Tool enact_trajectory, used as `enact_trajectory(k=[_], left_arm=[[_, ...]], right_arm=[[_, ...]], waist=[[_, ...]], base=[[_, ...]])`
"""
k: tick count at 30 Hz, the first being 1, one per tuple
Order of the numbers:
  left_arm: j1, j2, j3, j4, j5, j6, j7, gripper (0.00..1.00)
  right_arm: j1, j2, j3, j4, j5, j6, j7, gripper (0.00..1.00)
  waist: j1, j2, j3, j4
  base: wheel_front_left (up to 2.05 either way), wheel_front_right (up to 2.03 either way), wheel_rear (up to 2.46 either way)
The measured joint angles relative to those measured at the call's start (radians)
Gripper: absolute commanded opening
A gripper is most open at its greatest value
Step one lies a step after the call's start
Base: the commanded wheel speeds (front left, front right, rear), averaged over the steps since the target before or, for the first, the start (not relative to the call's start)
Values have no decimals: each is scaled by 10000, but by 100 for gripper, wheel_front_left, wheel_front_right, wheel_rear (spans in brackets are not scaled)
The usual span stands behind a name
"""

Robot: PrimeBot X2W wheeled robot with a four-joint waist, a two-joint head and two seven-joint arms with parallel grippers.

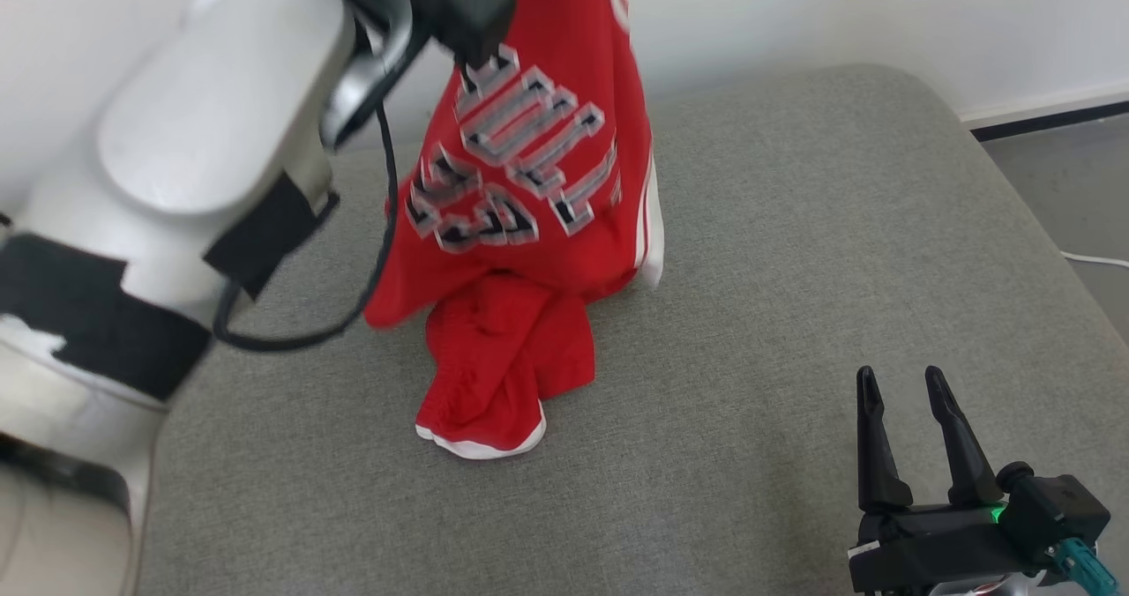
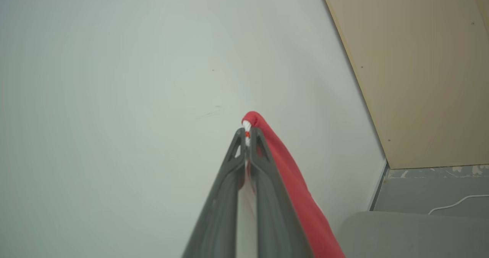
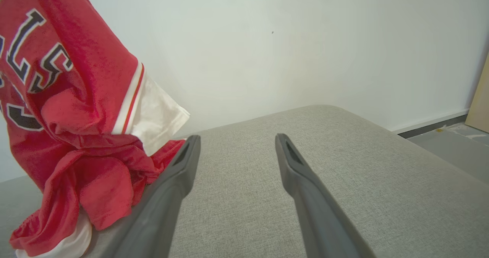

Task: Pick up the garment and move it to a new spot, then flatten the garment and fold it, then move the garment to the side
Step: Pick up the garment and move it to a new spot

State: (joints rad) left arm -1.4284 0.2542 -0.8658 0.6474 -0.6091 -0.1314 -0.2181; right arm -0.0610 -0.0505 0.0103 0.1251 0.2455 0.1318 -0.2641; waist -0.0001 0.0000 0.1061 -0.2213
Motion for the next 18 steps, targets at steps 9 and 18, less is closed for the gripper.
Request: enact_trajectory(k=[9,18], left_arm=[[-2391,-33,198,453,-107,0,-36,0],[-2574,525,500,817,-198,-2,-316,0]], right_arm=[[26,0,-119,17,82,0,0,100],[23,4,-138,-17,12,0,-2,100]], waist=[[0,0,137,-32],[0,1,166,552]], base=[[0,0,0],[0,0,0]])
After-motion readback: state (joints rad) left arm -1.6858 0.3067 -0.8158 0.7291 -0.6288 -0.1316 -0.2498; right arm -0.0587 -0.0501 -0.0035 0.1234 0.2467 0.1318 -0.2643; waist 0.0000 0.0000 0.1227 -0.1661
